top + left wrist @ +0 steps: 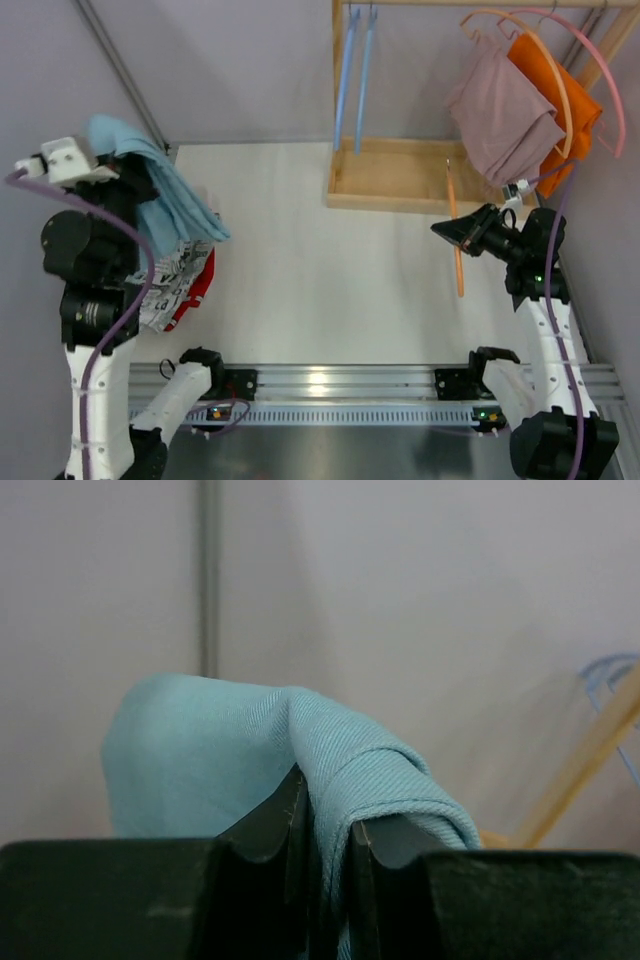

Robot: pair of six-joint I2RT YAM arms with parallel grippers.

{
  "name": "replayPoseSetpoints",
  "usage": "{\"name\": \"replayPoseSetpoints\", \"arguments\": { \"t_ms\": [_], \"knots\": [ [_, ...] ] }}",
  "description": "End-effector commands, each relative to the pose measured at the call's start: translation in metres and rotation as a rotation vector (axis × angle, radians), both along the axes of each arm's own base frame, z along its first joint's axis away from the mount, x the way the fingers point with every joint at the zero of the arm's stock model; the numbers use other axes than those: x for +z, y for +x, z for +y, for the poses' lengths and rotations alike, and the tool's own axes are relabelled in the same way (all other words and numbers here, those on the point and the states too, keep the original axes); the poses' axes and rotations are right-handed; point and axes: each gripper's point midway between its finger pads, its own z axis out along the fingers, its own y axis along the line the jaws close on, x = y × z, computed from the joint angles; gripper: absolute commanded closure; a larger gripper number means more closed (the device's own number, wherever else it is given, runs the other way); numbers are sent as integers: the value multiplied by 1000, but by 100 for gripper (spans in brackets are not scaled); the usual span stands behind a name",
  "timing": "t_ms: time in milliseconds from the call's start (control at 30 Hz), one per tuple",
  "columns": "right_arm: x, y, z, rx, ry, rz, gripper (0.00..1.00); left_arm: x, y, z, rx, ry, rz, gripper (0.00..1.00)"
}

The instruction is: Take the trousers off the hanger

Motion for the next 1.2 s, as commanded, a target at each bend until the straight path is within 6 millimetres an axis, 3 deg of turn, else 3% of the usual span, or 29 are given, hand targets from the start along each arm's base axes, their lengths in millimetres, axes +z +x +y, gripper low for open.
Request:
{"name": "replayPoseSetpoints", "arguments": {
  "t_ms": [0,67,100,133,233,333,433,600,733,767,800,833,967,1000,1100,1167],
  "knots": [
    [36,-7,4,36,-54,-160,100,67,-74,38,127,-103,-298,100],
    [38,-7,4,41,-65,-171,100,58,-89,62,260,-110,-286,100],
    [42,-7,5,46,-66,-179,100,55,-108,74,342,-120,-303,100],
    [43,-8,5,51,-71,-184,100,43,-112,87,430,-109,-279,100],
    [52,-8,6,58,-85,-207,100,28,-137,106,581,-100,-242,100],
    [59,-9,7,60,-92,-222,100,17,-144,122,696,-50,-199,100],
    [65,-11,9,66,-92,-233,100,2,-136,130,744,-1,-131,100],
    [79,-17,12,74,-95,-264,100,-43,-93,139,735,68,32,100],
    [90,-20,13,64,-102,-288,100,-89,-37,140,657,144,129,100],
    [95,-21,15,68,-102,-299,100,-98,-19,135,595,181,146,100],
    [97,-21,15,67,-103,-303,100,-94,-8,132,567,199,109,100],
    [98,-21,15,62,-104,-304,100,-110,5,132,547,206,140,100],
    [105,-27,21,80,-115,-331,100,-136,58,137,492,180,200,100],
    [107,-27,21,74,-118,-338,100,-154,78,138,464,179,253,100],
    [111,-27,24,82,-121,-347,100,-178,105,140,431,161,304,92],
    [116,-24,24,78,-122,-353,100,-209,122,144,427,141,389,87]
  ]
}}
